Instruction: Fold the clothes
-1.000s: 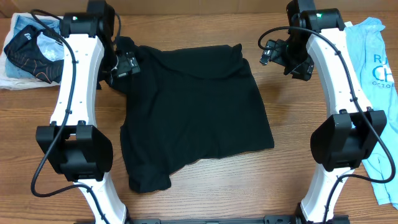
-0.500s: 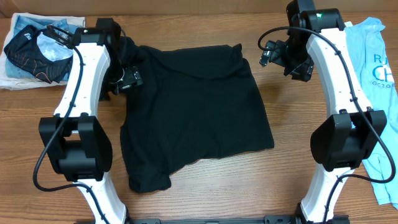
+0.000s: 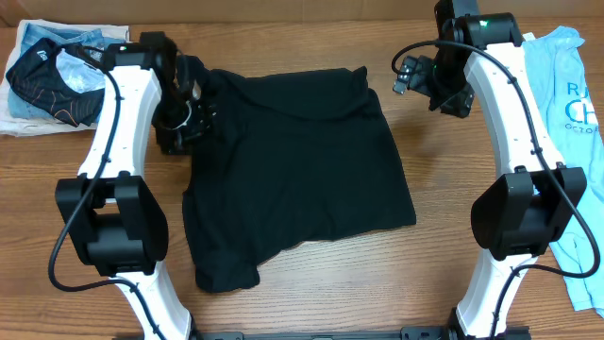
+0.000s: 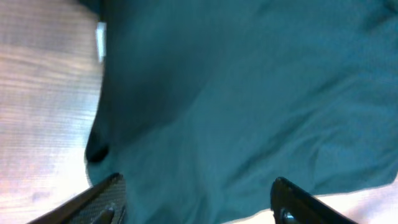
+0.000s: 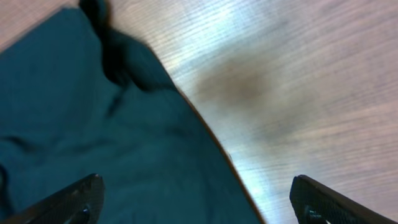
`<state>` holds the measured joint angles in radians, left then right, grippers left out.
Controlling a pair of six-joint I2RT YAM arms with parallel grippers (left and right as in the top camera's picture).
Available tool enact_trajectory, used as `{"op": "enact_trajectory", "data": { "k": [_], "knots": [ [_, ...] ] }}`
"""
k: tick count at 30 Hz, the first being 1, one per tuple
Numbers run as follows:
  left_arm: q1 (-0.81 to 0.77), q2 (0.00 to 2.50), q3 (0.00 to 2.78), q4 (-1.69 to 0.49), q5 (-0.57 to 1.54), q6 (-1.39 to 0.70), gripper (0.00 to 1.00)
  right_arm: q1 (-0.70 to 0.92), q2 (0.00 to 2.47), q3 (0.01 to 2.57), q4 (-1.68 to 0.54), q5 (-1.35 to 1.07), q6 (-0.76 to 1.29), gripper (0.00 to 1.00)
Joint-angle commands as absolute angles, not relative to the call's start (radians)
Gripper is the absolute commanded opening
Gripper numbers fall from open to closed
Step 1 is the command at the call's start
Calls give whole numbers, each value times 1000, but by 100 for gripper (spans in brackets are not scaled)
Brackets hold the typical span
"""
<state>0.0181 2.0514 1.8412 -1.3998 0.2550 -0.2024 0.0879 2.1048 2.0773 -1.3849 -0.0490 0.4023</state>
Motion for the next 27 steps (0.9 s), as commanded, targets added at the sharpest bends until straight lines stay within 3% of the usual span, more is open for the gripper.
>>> {"op": "enact_trajectory", "data": {
  "k": [1, 6, 9, 12, 20, 27],
  "knots": [
    [-15, 2011, 1834, -1307, 281, -193, 89, 96, 2090, 2058, -1309, -93, 395, 100],
    [-23, 2012, 1834, -1213, 278, -303, 99, 99, 2090, 1974, -1125, -255, 396, 97],
    [-23, 2013, 1834, -1194, 249, -323, 100, 109, 2091, 1898, -1003, -310, 418, 93],
    [-23, 2014, 1833, -1195, 217, -322, 100, 126, 2093, 1815, -875, -313, 463, 80],
    [-23, 2015, 1833, -1208, 200, -322, 100, 163, 2150, 1728, -635, -308, 469, 79],
    [-23, 2015, 1833, -1216, 199, -321, 100, 175, 2260, 1729, -587, -304, 472, 79]
  ]
}}
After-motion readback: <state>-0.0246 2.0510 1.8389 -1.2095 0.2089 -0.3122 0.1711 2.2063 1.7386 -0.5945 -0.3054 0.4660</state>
